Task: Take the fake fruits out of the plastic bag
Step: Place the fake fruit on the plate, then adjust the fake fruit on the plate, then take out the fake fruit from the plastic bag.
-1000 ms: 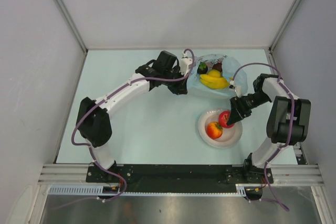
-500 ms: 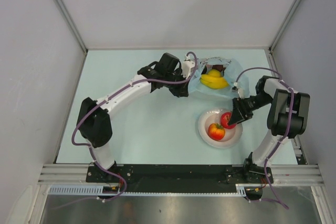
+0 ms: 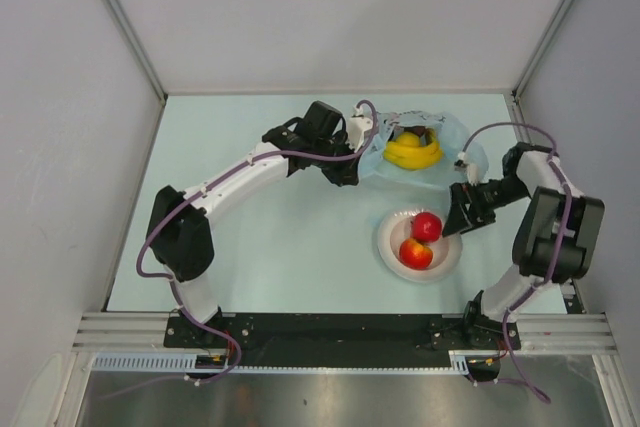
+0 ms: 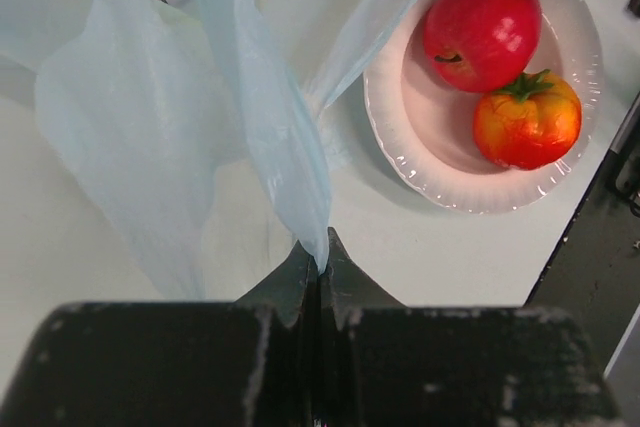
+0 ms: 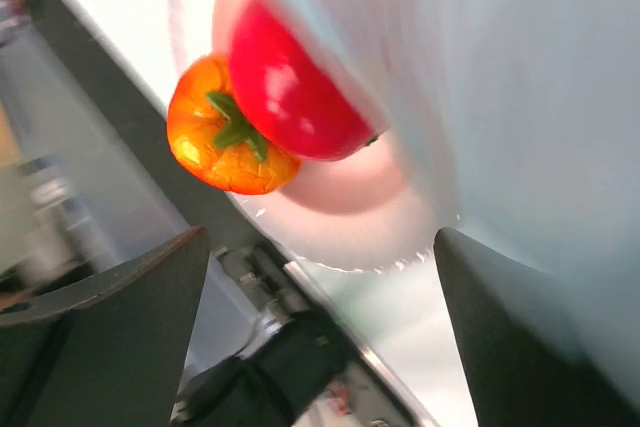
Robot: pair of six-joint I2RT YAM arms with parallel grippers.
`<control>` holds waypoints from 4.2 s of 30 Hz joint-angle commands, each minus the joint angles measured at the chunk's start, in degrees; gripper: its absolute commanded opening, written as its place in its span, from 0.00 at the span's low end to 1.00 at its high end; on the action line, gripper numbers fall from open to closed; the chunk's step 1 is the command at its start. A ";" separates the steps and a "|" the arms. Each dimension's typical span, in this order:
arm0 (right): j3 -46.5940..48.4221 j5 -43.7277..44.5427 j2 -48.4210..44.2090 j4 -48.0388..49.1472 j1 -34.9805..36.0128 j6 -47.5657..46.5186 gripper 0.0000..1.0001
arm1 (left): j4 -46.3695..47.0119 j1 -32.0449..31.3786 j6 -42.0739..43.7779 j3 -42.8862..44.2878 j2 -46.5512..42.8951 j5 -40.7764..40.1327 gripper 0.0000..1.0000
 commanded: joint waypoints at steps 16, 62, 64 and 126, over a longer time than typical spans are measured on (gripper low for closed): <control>-9.80 11.09 -28.88 23.34 32.33 10.99 0.76 | -0.73 -0.14 4.62 1.50 -4.92 -4.89 0.01; -27.48 36.24 -37.49 48.39 53.43 4.04 0.83 | -0.55 0.04 4.54 0.62 -4.22 -4.55 0.00; -26.87 36.15 -38.81 49.09 53.43 5.70 0.89 | -0.90 0.04 4.54 0.97 -4.13 -4.37 0.00; 9.97 29.92 -8.75 58.61 31.64 1.66 0.24 | -0.81 2.59 4.89 -0.53 -7.73 -0.85 0.00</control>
